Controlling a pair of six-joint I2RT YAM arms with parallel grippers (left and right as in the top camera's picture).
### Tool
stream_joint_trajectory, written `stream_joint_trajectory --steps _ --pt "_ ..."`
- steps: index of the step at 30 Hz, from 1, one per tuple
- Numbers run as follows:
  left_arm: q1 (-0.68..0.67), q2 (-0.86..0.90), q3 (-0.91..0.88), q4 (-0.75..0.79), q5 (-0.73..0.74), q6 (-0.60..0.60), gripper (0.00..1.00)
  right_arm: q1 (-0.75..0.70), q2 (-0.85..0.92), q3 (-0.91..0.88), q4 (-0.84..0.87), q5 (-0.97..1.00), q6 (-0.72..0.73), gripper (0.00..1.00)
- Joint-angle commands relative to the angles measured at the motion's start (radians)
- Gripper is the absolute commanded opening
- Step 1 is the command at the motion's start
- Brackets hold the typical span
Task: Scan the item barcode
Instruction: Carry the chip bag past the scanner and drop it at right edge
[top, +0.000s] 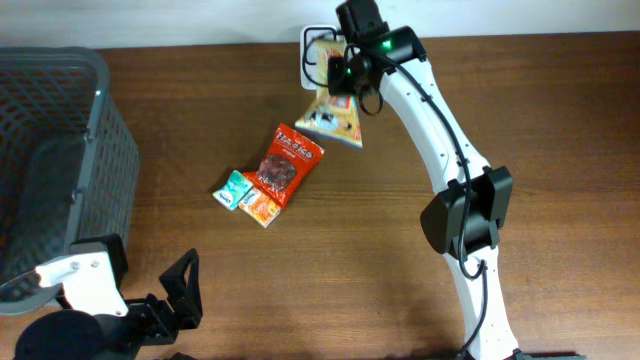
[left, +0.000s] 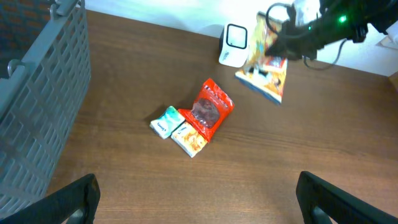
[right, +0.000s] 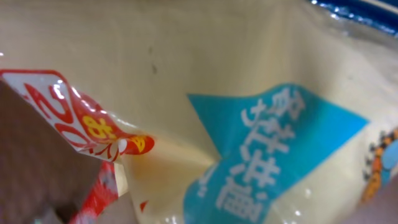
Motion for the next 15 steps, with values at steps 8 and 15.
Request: stream_joint_trajectory --steps 8,15 --pt "0.005 0.0 -0.003 0.002 0.007 -0.008 0.99 -0.007 0.053 0.016 0.34 0.027 -0.076 0.04" --pt "0.005 0.0 -0.003 0.002 0.007 -0.008 0.99 -0.009 0.1 0.016 0.369 0.028 -0.076 0.04"
